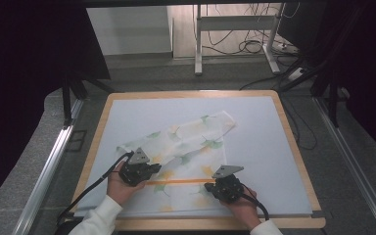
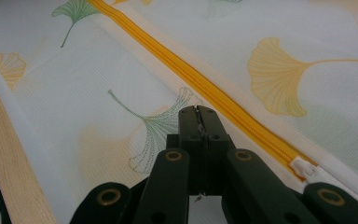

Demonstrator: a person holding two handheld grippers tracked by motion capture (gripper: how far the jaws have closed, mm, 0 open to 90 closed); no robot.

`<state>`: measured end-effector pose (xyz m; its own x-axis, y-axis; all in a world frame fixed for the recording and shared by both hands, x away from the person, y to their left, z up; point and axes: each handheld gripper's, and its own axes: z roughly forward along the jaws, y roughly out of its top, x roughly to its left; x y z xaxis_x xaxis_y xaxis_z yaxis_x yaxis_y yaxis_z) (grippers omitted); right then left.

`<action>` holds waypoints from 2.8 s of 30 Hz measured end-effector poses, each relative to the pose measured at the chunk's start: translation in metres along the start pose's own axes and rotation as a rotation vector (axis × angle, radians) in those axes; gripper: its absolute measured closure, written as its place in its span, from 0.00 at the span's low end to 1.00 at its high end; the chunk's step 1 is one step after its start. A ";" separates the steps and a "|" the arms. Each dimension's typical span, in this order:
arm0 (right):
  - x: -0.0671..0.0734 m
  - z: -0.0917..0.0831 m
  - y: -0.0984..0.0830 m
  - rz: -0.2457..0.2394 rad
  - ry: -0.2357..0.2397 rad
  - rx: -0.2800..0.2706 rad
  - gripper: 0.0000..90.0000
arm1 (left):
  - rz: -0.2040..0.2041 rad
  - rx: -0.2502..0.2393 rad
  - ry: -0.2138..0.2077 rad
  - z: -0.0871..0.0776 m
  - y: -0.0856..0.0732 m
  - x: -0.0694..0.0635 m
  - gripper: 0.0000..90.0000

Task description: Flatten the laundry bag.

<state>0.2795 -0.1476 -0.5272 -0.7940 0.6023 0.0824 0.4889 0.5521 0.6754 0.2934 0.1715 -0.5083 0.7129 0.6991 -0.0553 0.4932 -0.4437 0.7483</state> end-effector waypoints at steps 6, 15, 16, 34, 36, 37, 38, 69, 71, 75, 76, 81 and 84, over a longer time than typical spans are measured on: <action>0.000 0.000 0.000 0.004 0.002 -0.004 0.99 | -0.017 -0.017 0.011 -0.002 0.001 0.006 0.99; -0.001 0.000 0.000 0.004 0.004 -0.005 0.99 | -0.045 -0.029 0.022 -0.003 0.004 0.017 0.99; -0.001 0.000 0.000 0.005 0.004 -0.006 0.99 | -0.046 -0.031 0.023 -0.003 0.004 0.018 0.99; -0.001 0.000 -0.001 0.006 0.003 -0.008 0.99 | -0.071 -0.045 0.055 -0.005 0.010 0.038 1.00; -0.001 0.000 -0.001 0.003 0.001 -0.007 0.99 | -0.074 -0.046 0.056 -0.005 0.010 0.039 1.00; -0.001 0.000 0.000 0.001 0.001 -0.006 0.99 | -0.074 -0.046 0.056 -0.005 0.010 0.039 1.00; -0.001 0.000 0.000 -0.003 0.000 -0.007 0.99 | -0.078 -0.049 0.058 -0.005 0.010 0.040 1.00; -0.001 0.000 -0.001 -0.006 0.002 -0.007 0.99 | -0.200 -0.065 0.059 -0.007 0.024 0.090 1.00; -0.001 0.000 -0.001 -0.005 0.001 -0.007 0.99 | -0.207 -0.068 0.055 -0.008 0.024 0.092 1.00; -0.001 0.000 -0.001 -0.006 0.000 -0.006 0.99 | -0.209 -0.066 0.065 -0.011 0.026 0.098 1.00; -0.001 0.000 -0.001 -0.006 0.001 -0.007 0.99 | -0.214 -0.066 0.067 -0.011 0.027 0.099 1.00; -0.001 0.000 -0.001 -0.007 0.002 -0.008 0.99 | -0.238 -0.067 0.074 -0.008 0.028 0.108 1.00; -0.001 0.000 -0.001 -0.007 0.001 -0.008 0.99 | -0.249 -0.068 0.075 -0.007 0.028 0.113 1.00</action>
<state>0.2796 -0.1485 -0.5278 -0.7977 0.5979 0.0788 0.4808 0.5518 0.6814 0.3843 0.2416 -0.4892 0.5336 0.8226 -0.1966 0.6123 -0.2154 0.7607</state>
